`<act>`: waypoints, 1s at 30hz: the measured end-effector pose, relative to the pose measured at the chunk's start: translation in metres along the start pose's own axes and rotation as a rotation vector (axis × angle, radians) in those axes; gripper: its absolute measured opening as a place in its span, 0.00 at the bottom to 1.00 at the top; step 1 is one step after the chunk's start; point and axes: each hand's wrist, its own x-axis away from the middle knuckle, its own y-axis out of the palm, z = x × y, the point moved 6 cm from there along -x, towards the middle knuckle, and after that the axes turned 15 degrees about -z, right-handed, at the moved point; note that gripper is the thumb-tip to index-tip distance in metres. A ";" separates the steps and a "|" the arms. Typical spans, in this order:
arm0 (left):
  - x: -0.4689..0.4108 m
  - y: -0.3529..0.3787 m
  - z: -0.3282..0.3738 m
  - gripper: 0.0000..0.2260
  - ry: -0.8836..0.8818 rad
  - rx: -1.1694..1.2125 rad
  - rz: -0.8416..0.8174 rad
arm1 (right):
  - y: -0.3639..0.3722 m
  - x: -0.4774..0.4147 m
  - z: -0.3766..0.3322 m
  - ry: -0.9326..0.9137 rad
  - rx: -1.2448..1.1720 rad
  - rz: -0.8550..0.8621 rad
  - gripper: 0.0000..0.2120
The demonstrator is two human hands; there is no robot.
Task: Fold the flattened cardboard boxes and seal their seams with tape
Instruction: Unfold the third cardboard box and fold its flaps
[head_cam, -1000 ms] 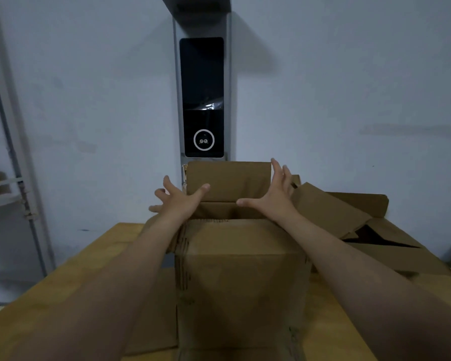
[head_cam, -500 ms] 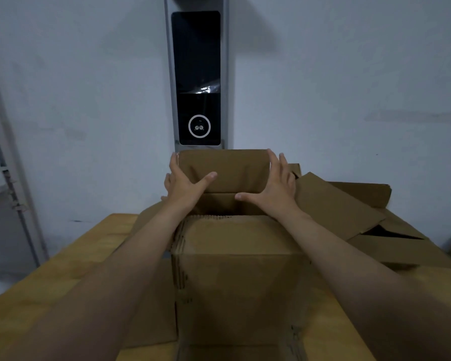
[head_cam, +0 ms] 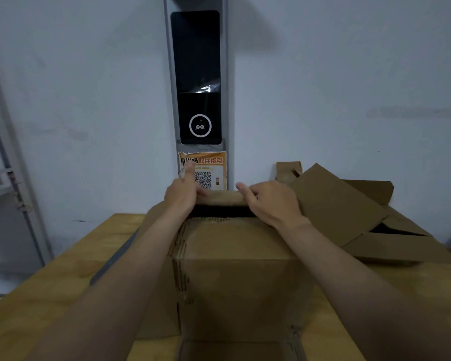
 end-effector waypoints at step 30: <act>0.156 -0.087 0.038 0.25 0.206 0.032 -0.154 | 0.013 0.096 -0.113 0.116 0.010 -0.635 0.32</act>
